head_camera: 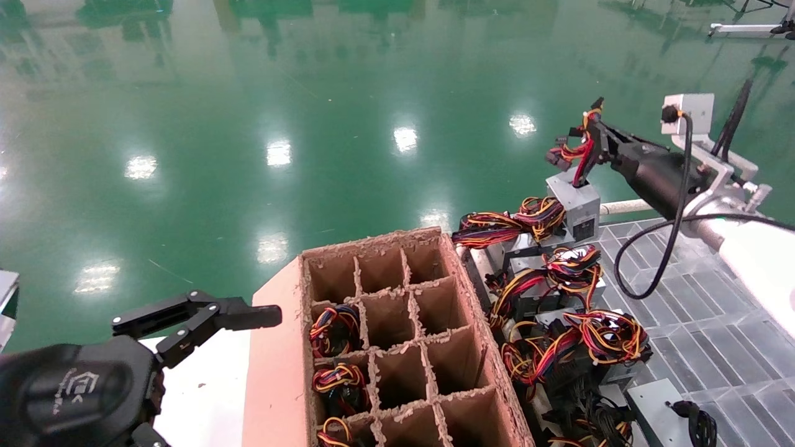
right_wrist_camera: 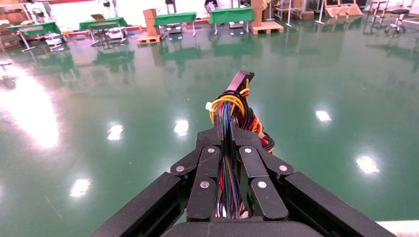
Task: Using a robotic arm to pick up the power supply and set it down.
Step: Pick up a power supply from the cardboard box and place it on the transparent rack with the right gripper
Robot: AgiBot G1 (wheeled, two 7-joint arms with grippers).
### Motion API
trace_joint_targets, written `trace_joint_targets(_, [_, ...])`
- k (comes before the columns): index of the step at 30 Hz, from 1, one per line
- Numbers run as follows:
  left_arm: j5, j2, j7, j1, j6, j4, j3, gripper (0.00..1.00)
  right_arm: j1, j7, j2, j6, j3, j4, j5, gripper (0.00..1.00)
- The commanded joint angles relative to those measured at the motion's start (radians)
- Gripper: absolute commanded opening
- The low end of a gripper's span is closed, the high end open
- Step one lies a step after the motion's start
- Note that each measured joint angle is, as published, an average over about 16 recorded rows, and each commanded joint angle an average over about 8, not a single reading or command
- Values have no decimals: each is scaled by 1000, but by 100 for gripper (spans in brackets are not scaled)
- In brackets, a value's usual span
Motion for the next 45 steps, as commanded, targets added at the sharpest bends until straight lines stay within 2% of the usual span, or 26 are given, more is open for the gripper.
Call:
trace_joint_targets(1, [0,0,0,0,0,0,0,100,-7,-10,-5,2,9,-6,13,0])
trace_joint_targets(11, [0,0,0,0,0,0,0,100,-68,-55,11,4,73,-23,106,0])
trace_joint_targets(26, [0,0,0,0,0,0,0,100,-147,-200,17,-17,167,-26,246,0])
trace_joint_targets(32, [0,0,0,0,0,0,0,100,-173,-216,22,-32,202,-22,298,0])
trace_joint_targets(38, [0,0,0,0,0,0,0,100,-184,-225,20,-37,215,-13,316,0])
trace_joint_targets(45, [0,0,0,0,0,0,0,100,-155,-256,8,-40,208,7,306,0])
